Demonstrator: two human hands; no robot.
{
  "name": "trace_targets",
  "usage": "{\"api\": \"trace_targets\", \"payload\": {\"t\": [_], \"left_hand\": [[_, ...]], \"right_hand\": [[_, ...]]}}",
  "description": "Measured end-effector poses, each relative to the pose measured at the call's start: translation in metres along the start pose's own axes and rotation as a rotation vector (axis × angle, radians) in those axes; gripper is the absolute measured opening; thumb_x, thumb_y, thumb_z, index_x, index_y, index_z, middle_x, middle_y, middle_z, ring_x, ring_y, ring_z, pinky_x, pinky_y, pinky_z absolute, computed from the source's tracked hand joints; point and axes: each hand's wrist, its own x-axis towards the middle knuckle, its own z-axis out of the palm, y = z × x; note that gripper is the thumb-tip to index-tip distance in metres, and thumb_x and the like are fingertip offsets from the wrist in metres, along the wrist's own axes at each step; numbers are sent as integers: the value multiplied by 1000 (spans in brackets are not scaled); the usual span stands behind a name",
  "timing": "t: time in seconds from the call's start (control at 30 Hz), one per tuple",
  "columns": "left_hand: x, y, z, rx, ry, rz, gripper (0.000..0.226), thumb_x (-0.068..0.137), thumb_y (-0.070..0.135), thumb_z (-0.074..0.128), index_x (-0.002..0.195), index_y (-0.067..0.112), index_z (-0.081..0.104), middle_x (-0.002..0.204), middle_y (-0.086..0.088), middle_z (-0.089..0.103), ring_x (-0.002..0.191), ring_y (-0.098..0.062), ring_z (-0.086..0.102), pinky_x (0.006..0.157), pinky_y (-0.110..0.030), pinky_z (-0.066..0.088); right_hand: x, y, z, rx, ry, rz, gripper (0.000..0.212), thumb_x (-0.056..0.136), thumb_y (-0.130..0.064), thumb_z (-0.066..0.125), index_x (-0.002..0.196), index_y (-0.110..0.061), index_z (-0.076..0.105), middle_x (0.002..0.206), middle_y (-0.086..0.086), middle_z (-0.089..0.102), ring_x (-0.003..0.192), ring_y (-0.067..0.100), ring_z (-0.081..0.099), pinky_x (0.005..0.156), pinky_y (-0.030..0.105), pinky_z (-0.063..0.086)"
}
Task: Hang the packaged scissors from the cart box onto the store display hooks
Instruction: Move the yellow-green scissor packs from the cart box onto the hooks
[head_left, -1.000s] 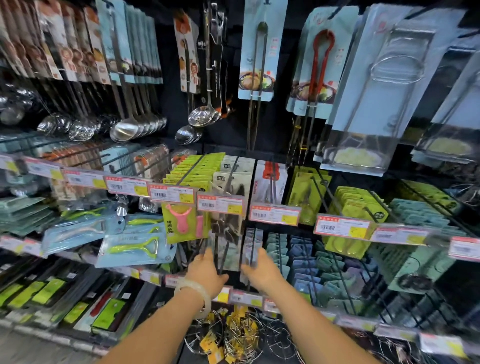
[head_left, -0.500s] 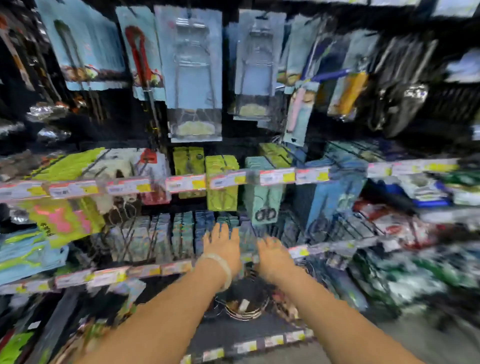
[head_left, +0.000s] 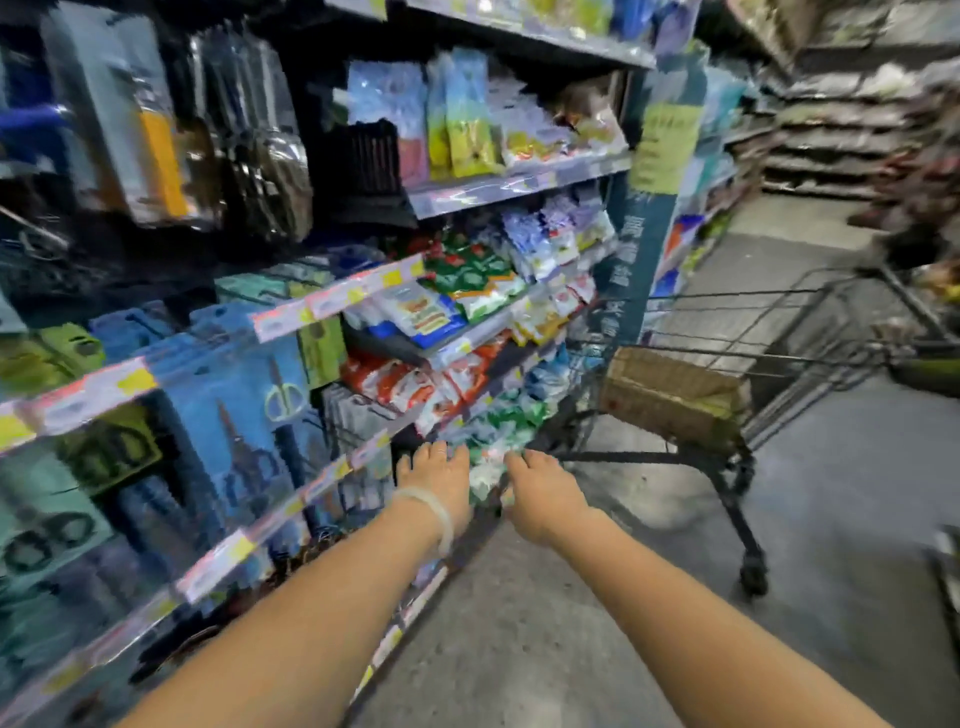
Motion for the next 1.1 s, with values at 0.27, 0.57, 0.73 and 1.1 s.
{"api": "trace_targets", "payload": {"t": [0.27, 0.57, 0.73, 1.1], "left_hand": [[129, 144, -5, 69, 13, 345, 64, 91, 30, 50, 145, 16, 20, 149, -13, 25, 138, -35, 27, 114, -47, 22], [295, 254, -56, 69, -22, 511, 62, 85, 22, 58, 139, 16, 29, 144, -13, 31, 134, -35, 33, 112, -47, 27], [361, 300, -56, 109, -52, 549, 63, 86, 24, 60, 140, 15, 30, 142, -12, 34, 133, -33, 33, 111, -46, 27], [547, 425, -94, 95, -65, 469, 68, 88, 28, 58, 145, 17, 23, 149, -12, 29, 137, -33, 28, 113, -45, 25]], "right_hand": [[43, 159, -20, 4, -17, 346, 46, 92, -25, 52, 132, -8, 37, 135, 15, 41, 123, 34, 42, 93, 41, 42], [162, 293, -73, 67, 33, 533, 53, 88, -23, 56, 135, -12, 36, 135, 11, 42, 126, 32, 40, 99, 41, 43], [204, 359, -64, 118, -20, 615, 53, 88, -26, 58, 134, -12, 37, 135, 13, 42, 126, 33, 40, 101, 44, 40], [374, 534, -111, 111, -30, 517, 46, 90, -22, 56, 130, -10, 38, 134, 15, 43, 124, 35, 42, 97, 44, 41]]}}
